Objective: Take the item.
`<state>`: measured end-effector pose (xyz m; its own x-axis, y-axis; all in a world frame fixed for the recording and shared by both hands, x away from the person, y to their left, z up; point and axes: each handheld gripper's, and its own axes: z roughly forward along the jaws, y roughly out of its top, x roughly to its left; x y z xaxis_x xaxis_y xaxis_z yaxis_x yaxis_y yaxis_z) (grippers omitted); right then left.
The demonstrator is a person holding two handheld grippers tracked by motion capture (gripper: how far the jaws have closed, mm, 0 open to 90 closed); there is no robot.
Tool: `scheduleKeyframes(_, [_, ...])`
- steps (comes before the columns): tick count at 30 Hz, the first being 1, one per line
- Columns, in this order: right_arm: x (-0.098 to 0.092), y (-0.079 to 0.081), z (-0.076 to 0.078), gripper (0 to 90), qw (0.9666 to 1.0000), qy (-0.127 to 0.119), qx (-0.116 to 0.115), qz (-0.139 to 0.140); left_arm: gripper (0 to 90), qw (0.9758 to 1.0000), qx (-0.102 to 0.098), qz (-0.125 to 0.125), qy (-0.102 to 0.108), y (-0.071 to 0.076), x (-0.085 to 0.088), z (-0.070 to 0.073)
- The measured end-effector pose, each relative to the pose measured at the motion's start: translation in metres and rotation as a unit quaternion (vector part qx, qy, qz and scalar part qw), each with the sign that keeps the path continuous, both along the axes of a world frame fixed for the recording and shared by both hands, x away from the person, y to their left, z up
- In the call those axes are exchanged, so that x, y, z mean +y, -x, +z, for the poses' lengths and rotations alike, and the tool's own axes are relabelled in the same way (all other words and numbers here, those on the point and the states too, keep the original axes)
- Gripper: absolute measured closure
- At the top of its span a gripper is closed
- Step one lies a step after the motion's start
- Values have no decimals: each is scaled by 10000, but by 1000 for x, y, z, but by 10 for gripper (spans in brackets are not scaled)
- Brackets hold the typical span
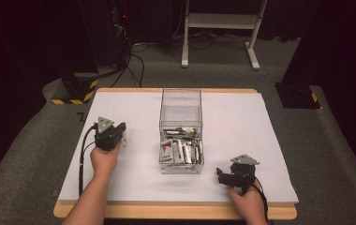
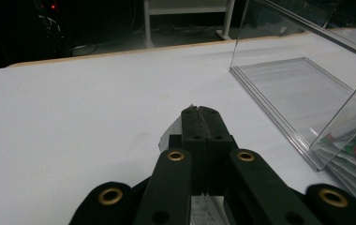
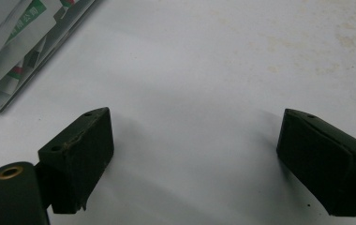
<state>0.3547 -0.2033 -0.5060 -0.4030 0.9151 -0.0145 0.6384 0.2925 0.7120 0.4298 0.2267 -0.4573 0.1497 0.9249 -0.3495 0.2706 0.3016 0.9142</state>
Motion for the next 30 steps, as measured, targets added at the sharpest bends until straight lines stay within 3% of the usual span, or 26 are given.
scheduleKeyframes(12, [0,0,0,110,10000,-4,8,4,881,9999,69,0,114,-7,-9,-6])
scheduleKeyframes(16, [0,0,0,110,10000,-2,7,4,808,9996,165,-122,174,-9,-15,-11])
scheduleKeyframes(19, [0,0,0,110,10000,-2,7,4,730,9992,102,-232,308,-7,-21,-10])
scheduleKeyframes(22, [0,0,0,110,10000,-1,8,5,709,9988,62,-297,387,-4,-24,-7])
scheduleKeyframes(30, [0,0,0,110,10000,0,8,4,702,9986,93,-419,312,3,-29,-4])
